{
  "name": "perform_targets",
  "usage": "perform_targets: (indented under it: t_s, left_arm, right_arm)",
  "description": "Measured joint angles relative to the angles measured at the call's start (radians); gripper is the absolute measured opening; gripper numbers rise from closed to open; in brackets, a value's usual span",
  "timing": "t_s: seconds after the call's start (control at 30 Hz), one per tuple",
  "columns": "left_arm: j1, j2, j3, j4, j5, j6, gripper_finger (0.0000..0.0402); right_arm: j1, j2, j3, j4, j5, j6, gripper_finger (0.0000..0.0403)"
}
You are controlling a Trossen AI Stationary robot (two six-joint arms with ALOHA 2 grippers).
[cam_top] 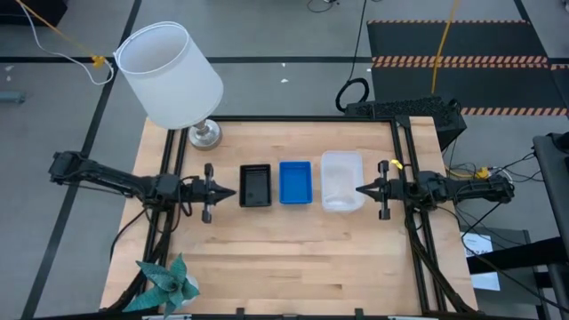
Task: Stack baskets by color
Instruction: Return to Home Position
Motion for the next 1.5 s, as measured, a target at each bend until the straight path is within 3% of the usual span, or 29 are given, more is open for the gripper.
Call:
perform_targets:
  t_s: [0.4,1.07,1.5]
  left_arm:
    - [0.0,-0.19,0.0,-0.181,0.025,0.033,0.0004]
    - [0.0,-0.484,0.0,-0.462,0.025,0.063,0.0006]
    - [0.0,-0.516,-0.029,-0.498,0.027,0.047,0.0003]
  right_arm:
    - [0.0,0.002,0.0,0.1,0.01,0.028,0.0]
    - [0.0,0.002,0.0,0.11,0.006,0.028,0.0]
    - [0.0,0.001,0.0,0.112,0.006,0.028,0.0]
